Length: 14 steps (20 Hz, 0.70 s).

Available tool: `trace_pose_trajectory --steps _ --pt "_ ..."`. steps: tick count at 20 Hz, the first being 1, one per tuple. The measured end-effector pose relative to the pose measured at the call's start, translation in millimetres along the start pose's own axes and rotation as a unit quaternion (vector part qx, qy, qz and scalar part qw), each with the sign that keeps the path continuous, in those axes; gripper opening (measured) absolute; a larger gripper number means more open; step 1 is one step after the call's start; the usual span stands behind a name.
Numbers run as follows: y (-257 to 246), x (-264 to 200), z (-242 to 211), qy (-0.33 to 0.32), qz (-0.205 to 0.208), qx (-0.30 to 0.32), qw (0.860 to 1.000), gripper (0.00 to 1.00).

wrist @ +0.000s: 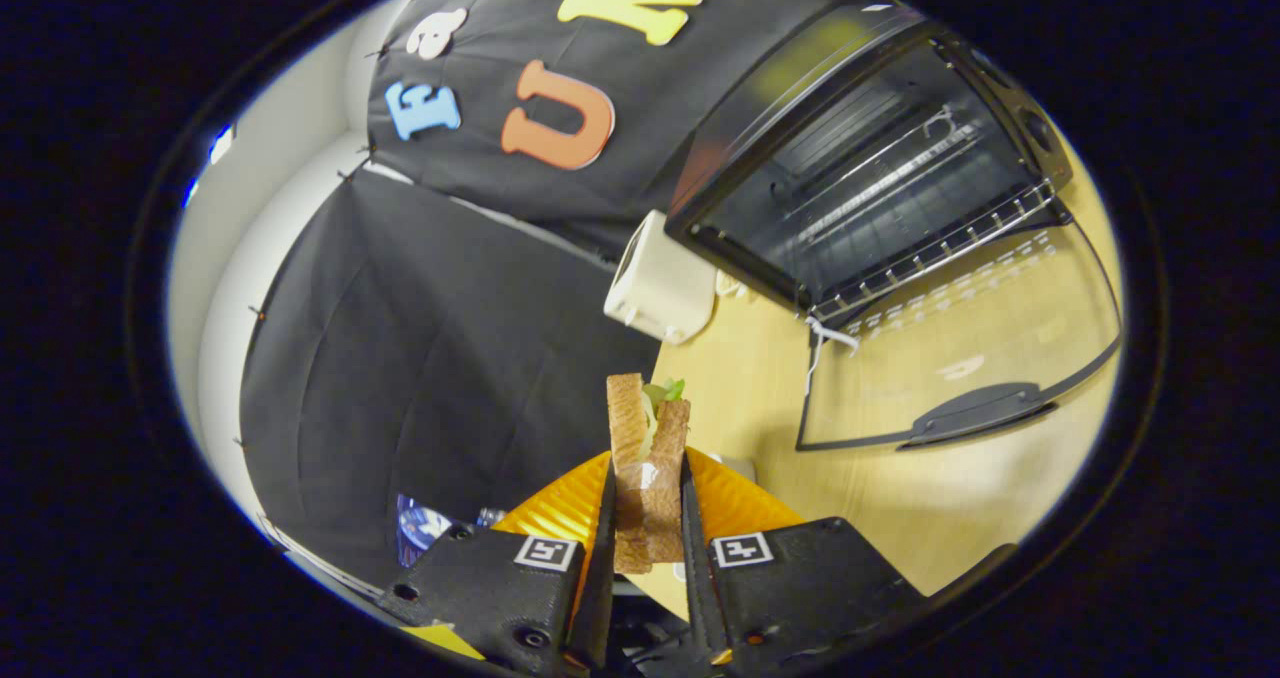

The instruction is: Open the toaster oven, put the food inside, and close the toaster oven door.

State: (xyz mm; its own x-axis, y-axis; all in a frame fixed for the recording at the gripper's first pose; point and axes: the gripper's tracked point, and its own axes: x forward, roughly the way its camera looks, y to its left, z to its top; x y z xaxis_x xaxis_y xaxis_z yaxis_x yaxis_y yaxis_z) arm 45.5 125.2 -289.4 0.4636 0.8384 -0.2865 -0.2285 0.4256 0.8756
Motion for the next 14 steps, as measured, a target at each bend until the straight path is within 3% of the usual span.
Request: trace_pose_trajectory --steps 5,8,14 --pt "-34 -14 51 -0.101 -0.010 0.070 0.992 0.36" --pt "-55 -26 83 -0.196 -0.016 0.104 0.975 0.36" --pt "-77 -30 109 -0.268 -0.032 0.121 0.955 0.36"
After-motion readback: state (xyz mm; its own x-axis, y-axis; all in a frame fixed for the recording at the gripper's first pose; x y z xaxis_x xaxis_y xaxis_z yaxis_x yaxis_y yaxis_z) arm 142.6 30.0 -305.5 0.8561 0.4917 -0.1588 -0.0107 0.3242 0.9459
